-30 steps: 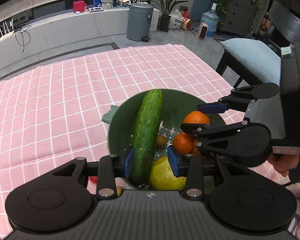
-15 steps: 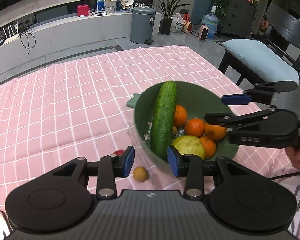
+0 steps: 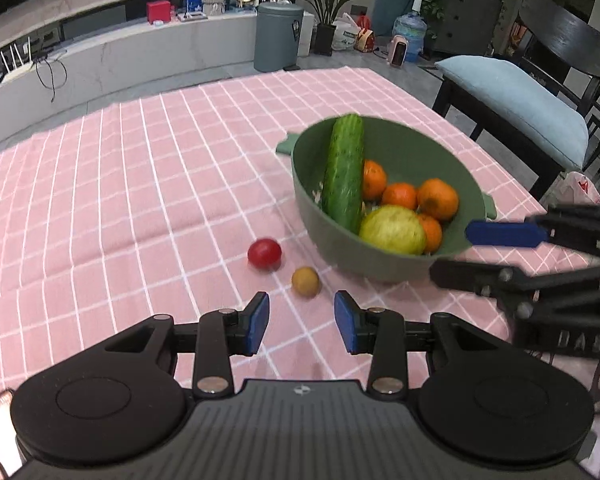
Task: Organize fruits
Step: 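Lift both open tools out of the colander, then grasp the last small kiwi with the right tool while the left tool grasps the red tomato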
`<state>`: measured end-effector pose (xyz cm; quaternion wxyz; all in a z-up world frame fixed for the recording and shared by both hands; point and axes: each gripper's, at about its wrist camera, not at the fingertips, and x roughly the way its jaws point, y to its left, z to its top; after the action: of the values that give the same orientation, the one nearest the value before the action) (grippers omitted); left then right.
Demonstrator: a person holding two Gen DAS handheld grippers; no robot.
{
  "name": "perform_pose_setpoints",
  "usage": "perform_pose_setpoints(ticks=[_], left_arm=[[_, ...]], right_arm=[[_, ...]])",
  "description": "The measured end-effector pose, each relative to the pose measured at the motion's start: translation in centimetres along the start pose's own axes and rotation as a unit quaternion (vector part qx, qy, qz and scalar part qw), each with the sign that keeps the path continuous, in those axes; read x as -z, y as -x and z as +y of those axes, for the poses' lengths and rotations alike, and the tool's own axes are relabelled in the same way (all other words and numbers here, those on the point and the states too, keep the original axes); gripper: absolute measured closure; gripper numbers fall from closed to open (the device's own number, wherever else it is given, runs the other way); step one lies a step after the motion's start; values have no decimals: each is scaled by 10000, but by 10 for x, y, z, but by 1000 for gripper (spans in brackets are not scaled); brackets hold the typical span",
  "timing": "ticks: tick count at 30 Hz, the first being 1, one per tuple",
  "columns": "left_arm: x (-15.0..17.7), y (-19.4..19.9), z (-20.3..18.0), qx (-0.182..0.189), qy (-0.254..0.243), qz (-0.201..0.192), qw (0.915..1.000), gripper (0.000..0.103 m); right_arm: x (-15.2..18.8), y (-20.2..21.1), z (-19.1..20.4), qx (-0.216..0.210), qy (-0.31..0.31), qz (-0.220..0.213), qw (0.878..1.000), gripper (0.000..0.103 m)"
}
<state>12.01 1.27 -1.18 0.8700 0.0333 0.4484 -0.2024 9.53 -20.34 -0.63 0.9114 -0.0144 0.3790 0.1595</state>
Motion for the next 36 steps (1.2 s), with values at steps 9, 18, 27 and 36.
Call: perform_pose_setpoints(ticks=[9,18,27,36], left_arm=[[19,-13,20,-406,219,26,9989,61],[18,-26,42,-601,243,-164,9978,62],[17,-46,53,-845,283,-93,9960,63],[19,-52,59,-942,381,40,9948,63]], right_arm=[[24,-40,24,298,-726,173,9968,63],[25,-82,42,637,-1165,-87,9911,63],[27,-119,40,765,-1476,-28,9861,64],[22,-134,43,792,-1659,-55,9829,68]])
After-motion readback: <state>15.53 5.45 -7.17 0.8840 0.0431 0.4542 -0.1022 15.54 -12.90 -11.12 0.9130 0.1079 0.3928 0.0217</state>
